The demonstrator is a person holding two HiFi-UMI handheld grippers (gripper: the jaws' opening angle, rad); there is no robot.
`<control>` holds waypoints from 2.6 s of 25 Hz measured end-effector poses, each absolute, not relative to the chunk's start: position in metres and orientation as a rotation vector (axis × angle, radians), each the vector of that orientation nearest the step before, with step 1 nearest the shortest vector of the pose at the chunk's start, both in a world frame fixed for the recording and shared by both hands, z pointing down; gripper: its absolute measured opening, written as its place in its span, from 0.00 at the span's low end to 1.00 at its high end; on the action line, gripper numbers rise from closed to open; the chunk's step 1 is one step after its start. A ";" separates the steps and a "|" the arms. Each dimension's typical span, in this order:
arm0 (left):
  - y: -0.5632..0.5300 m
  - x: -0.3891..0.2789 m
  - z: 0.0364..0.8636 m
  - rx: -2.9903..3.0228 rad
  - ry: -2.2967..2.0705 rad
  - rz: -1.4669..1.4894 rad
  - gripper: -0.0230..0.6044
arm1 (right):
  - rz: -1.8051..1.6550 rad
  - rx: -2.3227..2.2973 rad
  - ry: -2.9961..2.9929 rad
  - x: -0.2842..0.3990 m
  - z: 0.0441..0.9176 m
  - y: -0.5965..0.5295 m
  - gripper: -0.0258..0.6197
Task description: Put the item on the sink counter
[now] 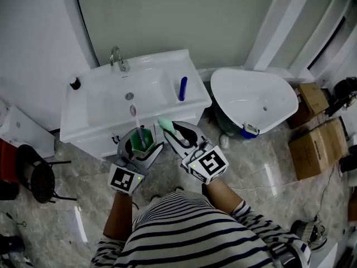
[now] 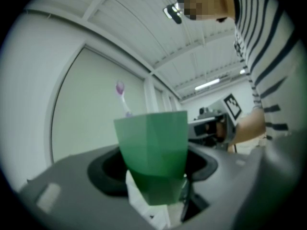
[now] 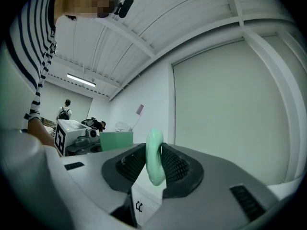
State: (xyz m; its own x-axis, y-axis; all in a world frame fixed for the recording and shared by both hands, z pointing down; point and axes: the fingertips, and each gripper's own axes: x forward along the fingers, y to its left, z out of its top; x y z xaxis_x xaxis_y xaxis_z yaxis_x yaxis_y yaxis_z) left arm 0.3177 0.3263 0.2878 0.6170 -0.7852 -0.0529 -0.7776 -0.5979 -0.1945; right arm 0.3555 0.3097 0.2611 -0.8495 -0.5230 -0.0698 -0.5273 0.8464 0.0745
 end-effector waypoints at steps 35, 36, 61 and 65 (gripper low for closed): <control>0.243 0.090 0.282 -2.599 1.384 0.002 0.54 | 0.093 -0.791 2.988 0.131 0.271 0.226 0.19; 0.243 0.082 0.282 -2.598 1.380 0.001 0.54 | 0.095 -0.794 2.986 0.123 0.271 0.226 0.19; 0.091 -0.026 0.303 -2.635 1.434 0.016 0.54 | 0.077 -0.817 3.057 0.012 0.300 0.075 0.19; 0.048 -0.045 0.312 -2.649 1.452 -0.016 0.54 | 0.035 -0.828 3.069 -0.004 0.307 0.029 0.19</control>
